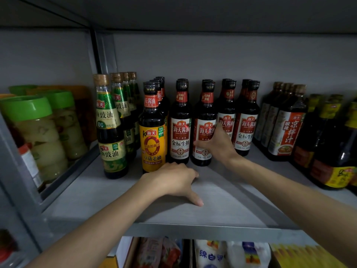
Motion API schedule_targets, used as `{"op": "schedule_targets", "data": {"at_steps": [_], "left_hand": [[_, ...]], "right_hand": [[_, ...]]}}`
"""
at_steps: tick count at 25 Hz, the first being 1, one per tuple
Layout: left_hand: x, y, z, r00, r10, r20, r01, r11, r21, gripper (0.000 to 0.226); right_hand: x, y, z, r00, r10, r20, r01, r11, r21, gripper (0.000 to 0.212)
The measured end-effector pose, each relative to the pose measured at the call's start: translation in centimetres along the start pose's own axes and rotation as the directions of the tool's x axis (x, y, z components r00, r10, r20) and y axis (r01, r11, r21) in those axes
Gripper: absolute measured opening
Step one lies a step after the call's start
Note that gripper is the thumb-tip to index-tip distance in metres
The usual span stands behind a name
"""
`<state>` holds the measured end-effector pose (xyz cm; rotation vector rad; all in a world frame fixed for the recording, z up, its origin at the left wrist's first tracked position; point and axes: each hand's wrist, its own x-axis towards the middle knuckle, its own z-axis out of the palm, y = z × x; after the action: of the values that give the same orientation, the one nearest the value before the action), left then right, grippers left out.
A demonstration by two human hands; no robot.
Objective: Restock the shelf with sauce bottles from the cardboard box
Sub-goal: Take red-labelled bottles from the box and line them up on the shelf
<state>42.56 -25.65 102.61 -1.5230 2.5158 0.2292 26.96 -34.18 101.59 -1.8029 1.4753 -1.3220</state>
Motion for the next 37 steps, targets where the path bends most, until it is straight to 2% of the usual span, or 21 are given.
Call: {"op": "schedule_targets", "data": {"at_steps": [6,9,11,13,14,16,18,20,22,25,29,31,33,35,37], "left_hand": [[-0.2,0.1,0.1,1.0,0.001,-0.011,-0.002,1.0,-0.012,0.087],[-0.7,0.0,0.3,0.999,-0.009,-0.038,0.008,1.0,-0.006,0.086],[-1.0,-0.1,0.8,0.997,-0.02,-0.071,0.02,1.0,0.001,0.085],[-1.3,0.3,1.5,0.989,-0.013,-0.149,0.0,0.997,-0.083,0.081],[-1.4,0.8,1.9,0.976,0.004,-0.218,-0.05,0.978,-0.205,0.077],[-1.7,2.8,2.4,0.917,0.045,-0.397,-0.24,0.856,-0.458,0.064],[-2.1,6.0,2.8,0.823,0.045,-0.567,-0.409,0.74,-0.535,0.044],[-2.9,9.5,3.1,0.78,0.092,-0.619,-0.512,0.663,-0.546,0.031],[-3.5,13.1,4.0,0.803,0.238,-0.546,-0.549,0.652,-0.523,0.03],[-3.1,18.9,5.9,0.837,0.472,-0.278,-0.548,0.722,-0.423,0.041],[-0.4,27.6,10.4,0.795,0.598,0.098,-0.538,0.771,-0.34,0.057],[1.2,32.5,14.0,0.769,0.594,0.235,-0.488,0.784,-0.384,0.058],[2.9,37.1,18.2,0.754,0.565,0.336,-0.418,0.806,-0.419,0.057],[4.7,40.8,22.6,0.741,0.536,0.404,-0.358,0.825,-0.437,0.057],[6.5,43.1,27.3,0.721,0.491,0.489,-0.239,0.838,-0.49,0.055]], "right_hand": [[-0.7,-0.6,-0.2,1.0,0.018,0.013,-0.018,1.0,0.003,0.068],[-1.6,-0.8,-0.8,0.996,0.07,0.052,-0.069,0.998,-0.008,0.078],[-2.9,-0.9,-1.7,0.99,0.123,0.064,-0.122,0.992,-0.012,0.084],[-5.3,-1.1,-3.2,0.988,0.152,0.004,-0.152,0.988,0.012,0.079],[-6.9,-1.2,-4.2,0.988,0.139,-0.066,-0.139,0.99,0.007,0.069],[-10.6,-1.3,-6.2,0.962,0.052,-0.267,-0.064,0.997,-0.04,0.043],[-14.9,-1.2,-8.6,0.925,-0.053,-0.376,0.022,0.996,-0.088,0.03],[-19.4,-0.5,-11.0,0.918,-0.093,-0.385,0.046,0.99,-0.13,0.025],[-23.8,1.1,-13.9,0.929,-0.078,-0.362,0.018,0.986,-0.167,0.019],[-29.7,5.0,-18.3,0.936,0.03,-0.351,-0.085,0.986,-0.142,0.021],[-37.1,13.2,-23.4,0.91,0.33,-0.252,-0.356,0.933,-0.063,0.017],[-41.6,19.0,-26.1,0.849,0.511,-0.131,-0.523,0.85,-0.071,0.012],[-45.7,24.8,-28.7,0.745,0.665,-0.043,-0.665,0.737,-0.118,0.013],[-49.2,29.8,-30.7,0.638,0.77,0.009,-0.76,0.631,-0.156,0.016],[-52.0,33.8,-31.9,0.537,0.843,0.031,-0.83,0.534,-0.16,0.021]]}}
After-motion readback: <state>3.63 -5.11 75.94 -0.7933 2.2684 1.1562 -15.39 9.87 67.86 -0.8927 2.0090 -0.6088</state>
